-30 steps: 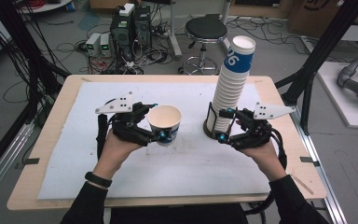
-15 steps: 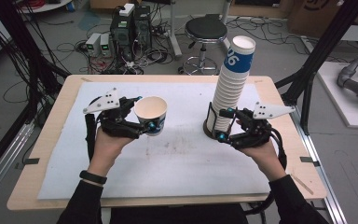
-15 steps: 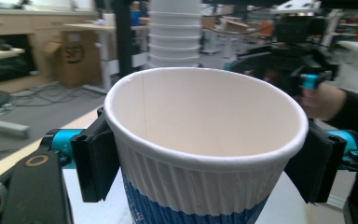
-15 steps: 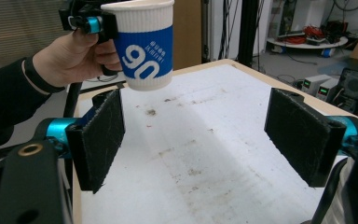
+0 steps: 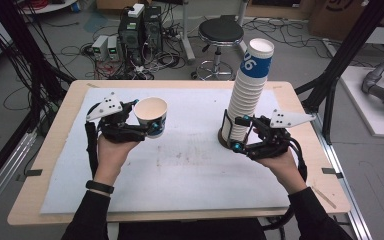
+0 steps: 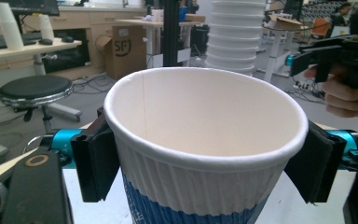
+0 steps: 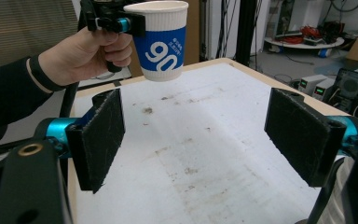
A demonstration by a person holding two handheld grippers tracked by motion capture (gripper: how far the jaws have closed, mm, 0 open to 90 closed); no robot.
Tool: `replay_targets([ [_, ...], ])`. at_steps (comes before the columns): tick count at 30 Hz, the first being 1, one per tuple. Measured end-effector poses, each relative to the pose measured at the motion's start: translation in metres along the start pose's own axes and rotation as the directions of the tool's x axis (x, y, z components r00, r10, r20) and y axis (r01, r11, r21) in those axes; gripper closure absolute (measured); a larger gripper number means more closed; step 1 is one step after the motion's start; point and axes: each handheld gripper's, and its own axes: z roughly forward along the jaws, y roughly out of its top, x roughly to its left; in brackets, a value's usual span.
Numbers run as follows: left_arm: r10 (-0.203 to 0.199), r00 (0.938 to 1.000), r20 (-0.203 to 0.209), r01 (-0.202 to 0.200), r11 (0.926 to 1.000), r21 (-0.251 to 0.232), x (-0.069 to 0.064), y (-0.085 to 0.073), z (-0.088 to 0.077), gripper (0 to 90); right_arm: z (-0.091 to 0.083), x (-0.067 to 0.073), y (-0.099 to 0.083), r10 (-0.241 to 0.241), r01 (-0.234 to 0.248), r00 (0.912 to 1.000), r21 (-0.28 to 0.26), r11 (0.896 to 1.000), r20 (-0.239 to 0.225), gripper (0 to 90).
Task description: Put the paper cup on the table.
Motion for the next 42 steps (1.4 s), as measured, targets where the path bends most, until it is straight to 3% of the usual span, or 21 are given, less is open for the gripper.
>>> replay_targets([
  [6,-0.002,0.9987,-0.051,0.003,1.0,0.005,0.01,-0.006,0.0,21.9,0.001,0.0,-0.001,-0.006,0.006,1.0,0.005,1.0,0.002,20.4],
  [22,-0.03,0.9912,-0.129,0.03,0.9995,-0.002,0.031,-0.022,0.005,21.8,0.0,0.003,-0.005,-0.032,0.032,0.9993,0.018,0.999,0.022,20.4],
  [26,-0.053,0.9889,-0.139,0.053,0.9986,0.001,0.037,-0.028,0.006,21.6,0.0,0.003,-0.008,-0.04,0.039,0.9986,0.026,0.999,0.034,20.4],
  [35,-0.056,0.9843,-0.168,0.057,0.9983,0.004,0.043,-0.041,0.013,21.4,0.002,0.002,-0.012,-0.042,0.04,0.998,0.04,0.998,0.047,20.4],
  [42,-0.074,0.985,-0.156,0.079,0.9963,0.031,0.047,-0.049,0.021,20.6,0.003,0.002,-0.014,-0.025,0.023,0.9989,0.034,0.999,0.04,20.4],
])
